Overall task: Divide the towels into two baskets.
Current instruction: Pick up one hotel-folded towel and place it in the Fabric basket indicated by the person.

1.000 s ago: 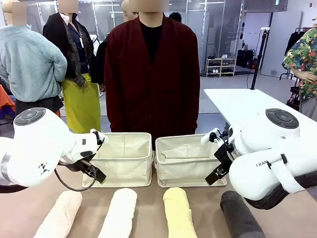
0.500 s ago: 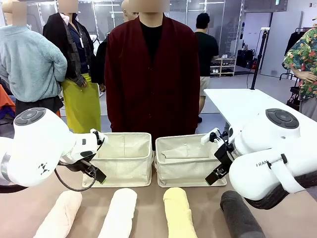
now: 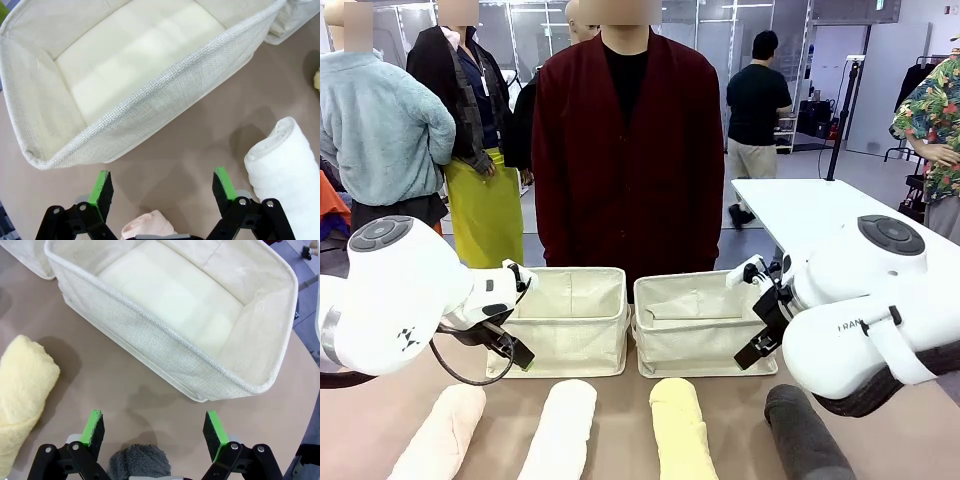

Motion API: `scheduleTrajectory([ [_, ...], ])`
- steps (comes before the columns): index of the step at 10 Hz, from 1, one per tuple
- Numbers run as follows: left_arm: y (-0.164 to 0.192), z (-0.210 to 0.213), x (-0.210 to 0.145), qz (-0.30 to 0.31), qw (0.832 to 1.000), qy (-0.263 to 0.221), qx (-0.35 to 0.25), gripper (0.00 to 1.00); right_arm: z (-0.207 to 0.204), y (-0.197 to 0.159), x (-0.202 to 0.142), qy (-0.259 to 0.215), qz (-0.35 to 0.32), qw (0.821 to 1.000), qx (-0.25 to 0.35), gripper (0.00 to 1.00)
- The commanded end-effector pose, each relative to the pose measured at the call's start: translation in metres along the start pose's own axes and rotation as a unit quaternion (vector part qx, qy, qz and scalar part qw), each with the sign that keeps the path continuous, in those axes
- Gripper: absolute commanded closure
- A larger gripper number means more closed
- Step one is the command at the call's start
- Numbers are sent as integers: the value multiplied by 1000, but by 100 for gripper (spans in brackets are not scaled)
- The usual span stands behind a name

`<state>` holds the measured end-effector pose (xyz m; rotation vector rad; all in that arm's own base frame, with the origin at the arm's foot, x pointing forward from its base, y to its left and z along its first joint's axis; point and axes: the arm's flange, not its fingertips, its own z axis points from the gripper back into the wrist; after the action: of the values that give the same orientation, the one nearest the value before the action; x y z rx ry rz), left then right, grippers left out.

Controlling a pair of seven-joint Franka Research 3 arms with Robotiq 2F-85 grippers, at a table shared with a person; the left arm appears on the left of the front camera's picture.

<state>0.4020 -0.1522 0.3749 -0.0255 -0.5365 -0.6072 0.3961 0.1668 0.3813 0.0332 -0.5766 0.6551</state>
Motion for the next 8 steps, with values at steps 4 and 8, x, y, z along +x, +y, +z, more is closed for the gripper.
scheduleTrajectory([
  [4,19,56,10,43,989,55,-133,0,59,-25,12,1,-30,994,109,0],
  [8,78,94,-18,82,933,47,-347,0,103,-84,-17,-24,-123,941,316,0],
])
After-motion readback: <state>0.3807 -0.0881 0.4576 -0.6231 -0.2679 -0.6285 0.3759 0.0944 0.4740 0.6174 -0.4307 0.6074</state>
